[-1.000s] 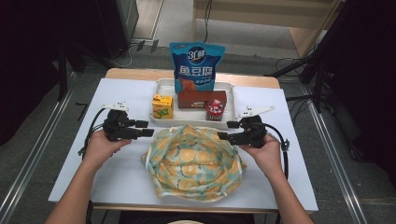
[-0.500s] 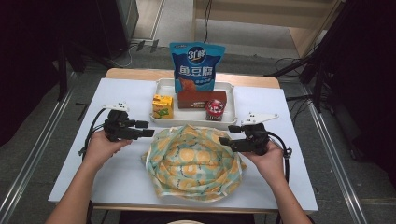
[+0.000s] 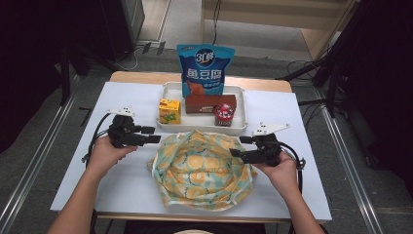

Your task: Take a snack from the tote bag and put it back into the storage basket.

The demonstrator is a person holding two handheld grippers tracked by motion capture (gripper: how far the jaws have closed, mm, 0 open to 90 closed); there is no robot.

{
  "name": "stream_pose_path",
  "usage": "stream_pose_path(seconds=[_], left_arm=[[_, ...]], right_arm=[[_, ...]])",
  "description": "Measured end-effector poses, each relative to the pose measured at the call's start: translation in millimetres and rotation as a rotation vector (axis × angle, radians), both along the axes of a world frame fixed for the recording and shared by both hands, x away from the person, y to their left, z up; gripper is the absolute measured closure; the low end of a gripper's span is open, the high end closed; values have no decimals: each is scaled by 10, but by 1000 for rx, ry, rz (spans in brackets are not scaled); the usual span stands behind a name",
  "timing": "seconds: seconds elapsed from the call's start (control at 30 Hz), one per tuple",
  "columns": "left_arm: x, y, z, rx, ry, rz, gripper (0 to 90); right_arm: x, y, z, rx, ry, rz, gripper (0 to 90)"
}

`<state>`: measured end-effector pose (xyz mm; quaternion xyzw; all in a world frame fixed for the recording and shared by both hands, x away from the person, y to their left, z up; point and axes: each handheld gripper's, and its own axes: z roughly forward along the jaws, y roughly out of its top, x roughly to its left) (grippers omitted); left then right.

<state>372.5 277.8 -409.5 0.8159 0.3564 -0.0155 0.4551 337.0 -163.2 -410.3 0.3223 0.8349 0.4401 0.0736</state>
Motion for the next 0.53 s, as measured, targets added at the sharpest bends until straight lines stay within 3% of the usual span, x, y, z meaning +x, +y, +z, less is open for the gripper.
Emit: stream_pose_path(seconds=[0.53], left_arm=[[9, 12, -16, 5, 10, 0, 414]], right_arm=[[20, -9, -25, -6, 4, -5, 369]])
